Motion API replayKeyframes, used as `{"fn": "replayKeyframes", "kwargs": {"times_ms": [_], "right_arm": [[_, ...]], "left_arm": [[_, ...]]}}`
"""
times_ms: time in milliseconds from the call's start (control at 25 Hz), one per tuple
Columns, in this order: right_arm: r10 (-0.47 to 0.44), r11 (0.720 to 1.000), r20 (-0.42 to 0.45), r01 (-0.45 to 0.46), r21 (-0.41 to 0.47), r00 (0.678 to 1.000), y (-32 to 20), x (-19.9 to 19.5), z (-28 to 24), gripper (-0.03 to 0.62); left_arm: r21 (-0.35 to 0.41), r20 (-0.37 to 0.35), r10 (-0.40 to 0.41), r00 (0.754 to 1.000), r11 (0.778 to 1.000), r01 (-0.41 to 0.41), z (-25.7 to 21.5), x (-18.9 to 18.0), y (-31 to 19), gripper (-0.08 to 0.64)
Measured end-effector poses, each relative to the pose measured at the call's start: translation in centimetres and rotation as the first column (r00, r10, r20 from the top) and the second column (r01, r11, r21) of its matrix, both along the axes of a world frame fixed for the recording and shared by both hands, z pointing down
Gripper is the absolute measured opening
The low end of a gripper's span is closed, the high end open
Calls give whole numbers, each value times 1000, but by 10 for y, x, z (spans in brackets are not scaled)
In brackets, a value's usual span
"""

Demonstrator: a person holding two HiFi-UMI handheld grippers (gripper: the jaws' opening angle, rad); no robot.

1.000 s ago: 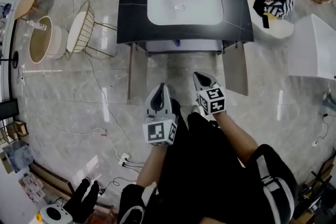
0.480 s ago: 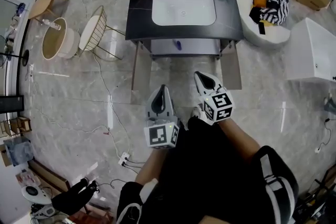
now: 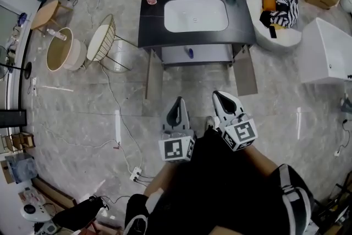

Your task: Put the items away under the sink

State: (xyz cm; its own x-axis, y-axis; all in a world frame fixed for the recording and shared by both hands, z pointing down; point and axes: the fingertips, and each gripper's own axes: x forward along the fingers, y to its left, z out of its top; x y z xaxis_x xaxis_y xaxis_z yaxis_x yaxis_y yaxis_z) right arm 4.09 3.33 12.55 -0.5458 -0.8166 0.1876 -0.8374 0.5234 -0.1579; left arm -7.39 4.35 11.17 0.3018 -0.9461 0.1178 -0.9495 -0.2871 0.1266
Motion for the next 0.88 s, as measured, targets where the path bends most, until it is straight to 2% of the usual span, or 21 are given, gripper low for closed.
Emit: {"fn": "replayKeyframes", "kwargs": {"times_ms": [280,520,880], "right_arm": [[32,999,-9,-32,8,999,3,-2,-4,11],[38,999,-19,-38,-1,999,8,-7,2,11],[33,999,-24,-34,-22,999,3,-8,9,11]], "left_arm": [[-2,1,24,1000,1000,-24,1,-8,3,14],[24,12,45,999,999,-45,-2,-11,1,14],[16,3,64,998,998,-64,1,-8,-6,14]]}}
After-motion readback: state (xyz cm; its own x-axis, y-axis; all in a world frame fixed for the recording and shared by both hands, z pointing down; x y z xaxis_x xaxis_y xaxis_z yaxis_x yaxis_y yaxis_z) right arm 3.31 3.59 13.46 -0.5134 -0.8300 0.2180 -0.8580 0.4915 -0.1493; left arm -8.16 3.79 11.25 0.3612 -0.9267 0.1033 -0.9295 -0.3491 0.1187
